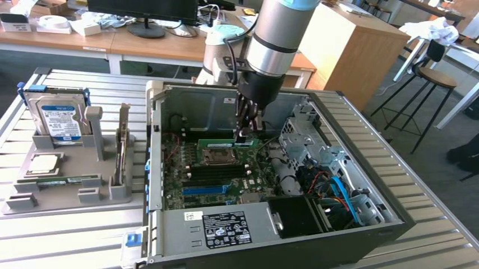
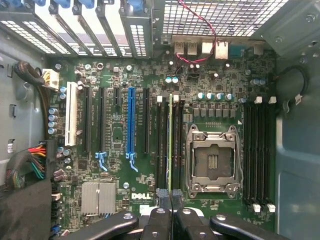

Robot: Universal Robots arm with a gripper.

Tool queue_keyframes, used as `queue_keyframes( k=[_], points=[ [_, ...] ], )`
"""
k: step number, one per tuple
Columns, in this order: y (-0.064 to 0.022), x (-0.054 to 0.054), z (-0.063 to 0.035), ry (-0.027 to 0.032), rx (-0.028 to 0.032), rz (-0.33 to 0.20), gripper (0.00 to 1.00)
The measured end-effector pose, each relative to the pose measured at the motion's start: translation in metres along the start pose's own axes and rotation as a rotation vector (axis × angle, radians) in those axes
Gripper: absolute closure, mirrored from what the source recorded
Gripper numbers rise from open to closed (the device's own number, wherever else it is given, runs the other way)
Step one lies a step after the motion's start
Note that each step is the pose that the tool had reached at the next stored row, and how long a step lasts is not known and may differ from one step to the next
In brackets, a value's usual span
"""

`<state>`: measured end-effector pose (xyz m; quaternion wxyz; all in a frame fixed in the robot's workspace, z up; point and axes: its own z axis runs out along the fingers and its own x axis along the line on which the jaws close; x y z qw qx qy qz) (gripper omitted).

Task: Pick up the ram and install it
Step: 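Insert the ram into the slot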

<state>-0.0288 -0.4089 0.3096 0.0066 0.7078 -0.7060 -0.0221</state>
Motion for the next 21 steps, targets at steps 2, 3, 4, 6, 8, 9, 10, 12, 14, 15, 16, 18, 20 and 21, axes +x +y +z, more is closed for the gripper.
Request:
queue_keyframes(
  k=[2,3,4,6,8,9,10,12,14,15,16,18,20,21],
  points=[
    [0.0,0.0,0.0,0.0,0.0,0.0,0.89],
    [0.0,0.0,0.0,0.0,0.0,0.0,0.89],
    [0.0,0.0,0.0,0.0001,0.0,0.0,0.89],
    [0.0,0.0,0.0008,-0.0004,0.0001,0.0,0.89],
    [0.0,0.0,0.0018,0.0,0.0,0.0,0.89],
    [0.0,0.0,0.0027,-0.0001,0.0,0.0,0.89],
    [0.0,0.0,0.0036,-0.0001,0.0001,0.0,0.89],
    [0.0001,0.0,0.0053,0.0,0.0,0.0,0.89],
    [0.0001,0.0,0.0075,0.0,0.0,0.0,0.89],
    [0.0001,0.0,0.0086,0.0,0.0,0.0,0.89],
    [0.0,0.0,0.0097,-0.0002,0.0001,0.0,0.89],
    [0.0,0.0,0.0118,-0.0001,0.0,0.0,0.89],
    [0.0,0.0,0.0138,0.0,0.0,0.0,0.89],
    [0.0,0.0,0.0147,0.0001,0.0,0.0,0.89]
  ],
)
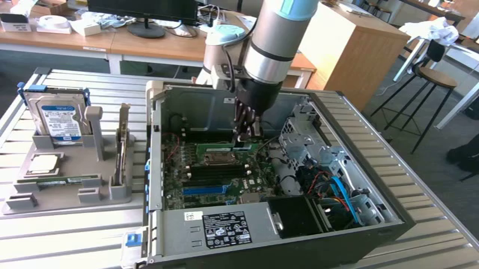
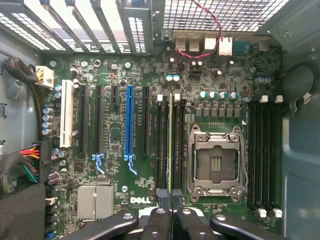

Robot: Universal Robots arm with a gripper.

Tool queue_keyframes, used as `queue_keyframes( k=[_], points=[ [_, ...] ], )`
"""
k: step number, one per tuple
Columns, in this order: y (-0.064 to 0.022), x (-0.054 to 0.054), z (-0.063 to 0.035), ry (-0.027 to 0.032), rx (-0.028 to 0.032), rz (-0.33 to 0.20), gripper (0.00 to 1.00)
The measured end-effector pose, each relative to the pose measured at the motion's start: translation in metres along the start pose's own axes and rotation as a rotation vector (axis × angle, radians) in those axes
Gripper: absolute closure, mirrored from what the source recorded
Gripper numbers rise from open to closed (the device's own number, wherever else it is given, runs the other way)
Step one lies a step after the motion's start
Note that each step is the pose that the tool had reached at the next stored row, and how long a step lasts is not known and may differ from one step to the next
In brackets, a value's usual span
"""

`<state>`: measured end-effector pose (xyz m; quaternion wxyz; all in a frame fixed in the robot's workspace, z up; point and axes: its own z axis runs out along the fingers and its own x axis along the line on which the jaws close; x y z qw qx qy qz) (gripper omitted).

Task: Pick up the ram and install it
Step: 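Insert the ram into the slot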

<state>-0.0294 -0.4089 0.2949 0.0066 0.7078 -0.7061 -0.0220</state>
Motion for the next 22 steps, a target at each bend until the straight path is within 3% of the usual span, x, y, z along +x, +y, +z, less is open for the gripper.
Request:
queue_keyframes(
  k=[22],
  points=[
    [-0.0008,0.0,0.0231,-0.0001,0.0,0.0,0.89]
  ],
)
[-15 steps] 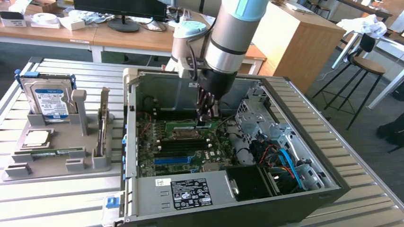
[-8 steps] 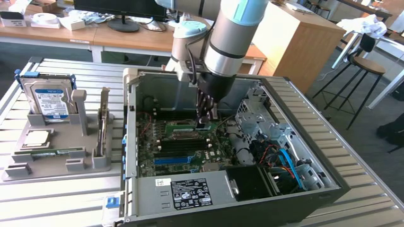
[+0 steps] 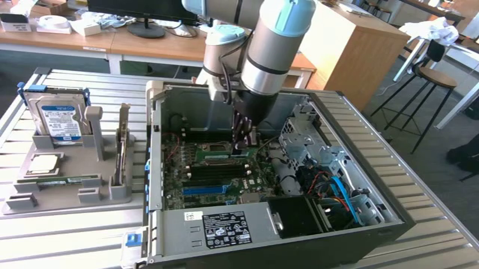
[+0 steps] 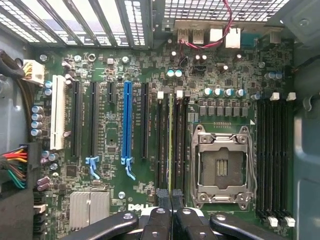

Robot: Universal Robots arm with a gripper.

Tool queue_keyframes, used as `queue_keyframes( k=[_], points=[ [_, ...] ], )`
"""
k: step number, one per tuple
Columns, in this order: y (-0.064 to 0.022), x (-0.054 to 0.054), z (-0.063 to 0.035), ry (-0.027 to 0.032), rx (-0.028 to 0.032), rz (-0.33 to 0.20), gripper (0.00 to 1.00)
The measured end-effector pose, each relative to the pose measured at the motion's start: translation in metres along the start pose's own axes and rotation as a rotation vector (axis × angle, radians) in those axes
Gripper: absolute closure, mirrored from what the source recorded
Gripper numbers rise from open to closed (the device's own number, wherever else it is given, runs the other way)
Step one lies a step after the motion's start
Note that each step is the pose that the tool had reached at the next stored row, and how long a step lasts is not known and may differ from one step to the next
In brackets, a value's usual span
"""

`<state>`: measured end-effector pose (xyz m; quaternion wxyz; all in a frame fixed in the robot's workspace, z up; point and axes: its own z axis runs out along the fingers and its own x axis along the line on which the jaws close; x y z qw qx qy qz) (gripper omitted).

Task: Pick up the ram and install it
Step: 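Insert the ram into the slot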

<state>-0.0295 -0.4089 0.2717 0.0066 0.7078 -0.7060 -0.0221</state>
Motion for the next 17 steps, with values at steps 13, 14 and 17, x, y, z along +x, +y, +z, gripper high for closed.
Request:
queue_keyframes(
  k=[13,14,17],
  points=[
    [-0.0004,0.0002,0.0089,0.0002,-0.0001,0.0,0.89],
    [-0.0003,0.0002,0.009,0.0002,0.0,0.0,0.89],
    [-0.0004,0.0002,0.009,0.0,0.0001,0.0,0.89]
  ],
)
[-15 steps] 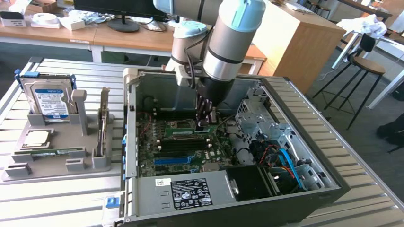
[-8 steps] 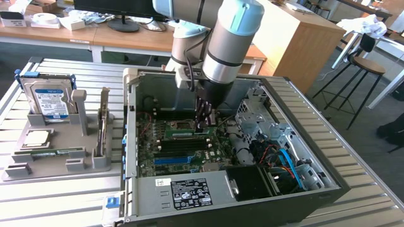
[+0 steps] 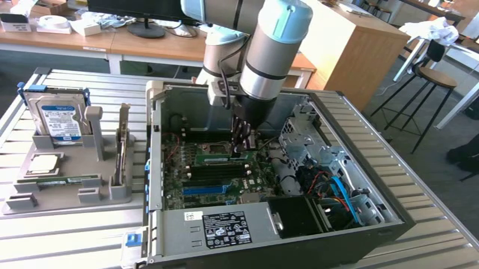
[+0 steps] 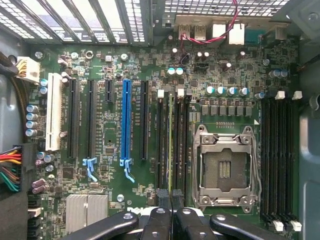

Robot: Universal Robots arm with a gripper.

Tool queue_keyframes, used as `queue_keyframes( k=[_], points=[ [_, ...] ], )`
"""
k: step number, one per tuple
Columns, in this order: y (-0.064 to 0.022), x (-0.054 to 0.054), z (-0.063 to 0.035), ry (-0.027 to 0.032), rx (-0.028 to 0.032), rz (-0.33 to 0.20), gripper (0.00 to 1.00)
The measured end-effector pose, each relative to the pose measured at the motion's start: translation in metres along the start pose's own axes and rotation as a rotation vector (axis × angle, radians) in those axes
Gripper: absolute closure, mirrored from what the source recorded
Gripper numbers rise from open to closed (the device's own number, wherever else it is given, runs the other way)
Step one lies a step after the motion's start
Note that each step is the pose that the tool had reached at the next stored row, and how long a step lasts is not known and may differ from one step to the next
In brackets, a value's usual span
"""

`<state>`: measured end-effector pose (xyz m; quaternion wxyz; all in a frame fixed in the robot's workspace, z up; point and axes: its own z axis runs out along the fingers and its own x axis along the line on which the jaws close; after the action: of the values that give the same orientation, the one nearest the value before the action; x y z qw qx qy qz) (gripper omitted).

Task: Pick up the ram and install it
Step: 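Insert the ram into the slot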

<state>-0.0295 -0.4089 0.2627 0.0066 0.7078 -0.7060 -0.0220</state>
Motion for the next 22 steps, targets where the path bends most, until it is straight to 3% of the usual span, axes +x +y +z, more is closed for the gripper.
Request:
queue_keyframes(
  k=[14,22],
  points=[
    [0.0,0.0052,0.0,0.0001,0.0,0.0,0.89],
    [-0.0003,0.0054,0.0077,0.0,0.0,0.0,0.89]
  ],
)
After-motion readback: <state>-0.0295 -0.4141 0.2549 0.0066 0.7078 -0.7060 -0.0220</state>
